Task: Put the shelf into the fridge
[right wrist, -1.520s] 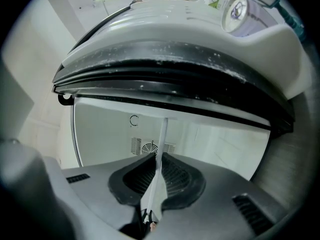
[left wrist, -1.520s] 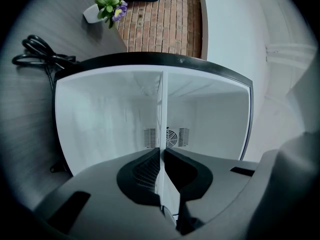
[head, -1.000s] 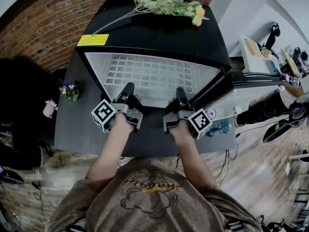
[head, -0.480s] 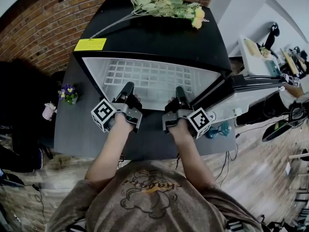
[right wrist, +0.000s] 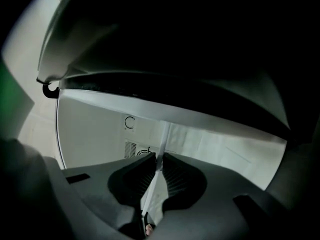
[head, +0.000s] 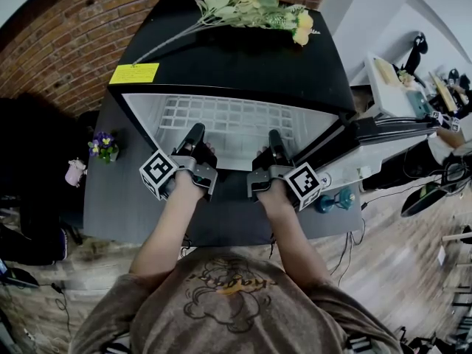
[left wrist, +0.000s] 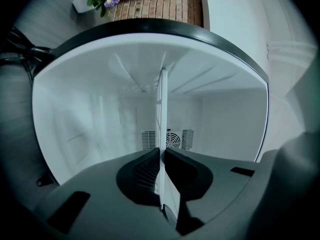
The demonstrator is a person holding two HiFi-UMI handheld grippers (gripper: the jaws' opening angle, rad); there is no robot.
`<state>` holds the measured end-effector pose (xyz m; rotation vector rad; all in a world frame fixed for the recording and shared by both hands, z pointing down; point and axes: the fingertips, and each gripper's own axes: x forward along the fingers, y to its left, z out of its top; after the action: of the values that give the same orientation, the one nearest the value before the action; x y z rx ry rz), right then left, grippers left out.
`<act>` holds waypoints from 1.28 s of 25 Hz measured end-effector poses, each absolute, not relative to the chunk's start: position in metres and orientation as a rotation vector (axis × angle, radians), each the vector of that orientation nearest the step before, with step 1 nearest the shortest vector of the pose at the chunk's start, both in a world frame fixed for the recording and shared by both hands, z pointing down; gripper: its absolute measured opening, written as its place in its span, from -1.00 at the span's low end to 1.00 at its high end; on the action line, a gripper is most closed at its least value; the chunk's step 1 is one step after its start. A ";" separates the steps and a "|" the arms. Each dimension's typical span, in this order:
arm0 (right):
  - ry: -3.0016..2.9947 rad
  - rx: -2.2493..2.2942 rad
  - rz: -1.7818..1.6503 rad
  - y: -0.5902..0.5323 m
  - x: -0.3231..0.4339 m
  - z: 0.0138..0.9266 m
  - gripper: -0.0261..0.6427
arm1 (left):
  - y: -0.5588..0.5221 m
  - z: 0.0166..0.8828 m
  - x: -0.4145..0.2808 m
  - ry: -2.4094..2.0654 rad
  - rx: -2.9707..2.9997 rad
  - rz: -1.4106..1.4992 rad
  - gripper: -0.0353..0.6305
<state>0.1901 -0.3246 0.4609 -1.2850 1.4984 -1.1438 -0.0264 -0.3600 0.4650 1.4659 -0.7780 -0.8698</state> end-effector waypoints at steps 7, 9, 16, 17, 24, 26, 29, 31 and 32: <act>1.520 -1.302 -1.133 -0.323 0.190 0.461 -0.81 | -0.359 0.464 -0.026 -0.781 1.467 -0.862 -0.75; 1.539 -1.301 -1.128 -0.323 0.189 0.460 -0.81 | -0.359 0.465 -0.027 -0.780 1.462 -0.854 -0.75; 1.623 -1.329 -1.141 -0.305 0.185 0.460 -0.87 | -0.348 0.464 -0.031 -0.783 1.434 -0.844 -0.75; 1.637 -1.334 -1.139 -0.300 0.184 0.460 -0.91 | -0.345 0.464 -0.031 -0.784 1.432 -0.844 -0.75; 1.708 -1.324 -1.121 -0.268 0.182 0.455 -0.92 | -0.311 0.466 -0.028 -0.764 1.411 -0.841 -0.75; 1.717 -1.376 -1.138 -0.255 0.186 0.458 -0.93 | -0.300 0.464 -0.027 -0.758 1.413 -0.840 -0.75; 1.729 -1.393 -1.146 -0.239 0.189 0.459 -0.94 | -0.284 0.463 -0.025 -0.748 1.409 -0.836 -0.75; 1.742 -1.386 -1.150 -0.229 0.189 0.460 -0.94 | -0.272 0.462 -0.025 -0.745 1.404 -0.836 -0.75; 1.749 -1.387 -1.154 -0.224 0.189 0.461 -0.94 | -0.267 0.462 -0.027 -0.747 1.400 -0.837 -0.76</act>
<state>0.1891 -0.2237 0.4611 -1.3865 1.7493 -1.1544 -0.0267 -0.2668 0.4619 1.4000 -0.7468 -0.8368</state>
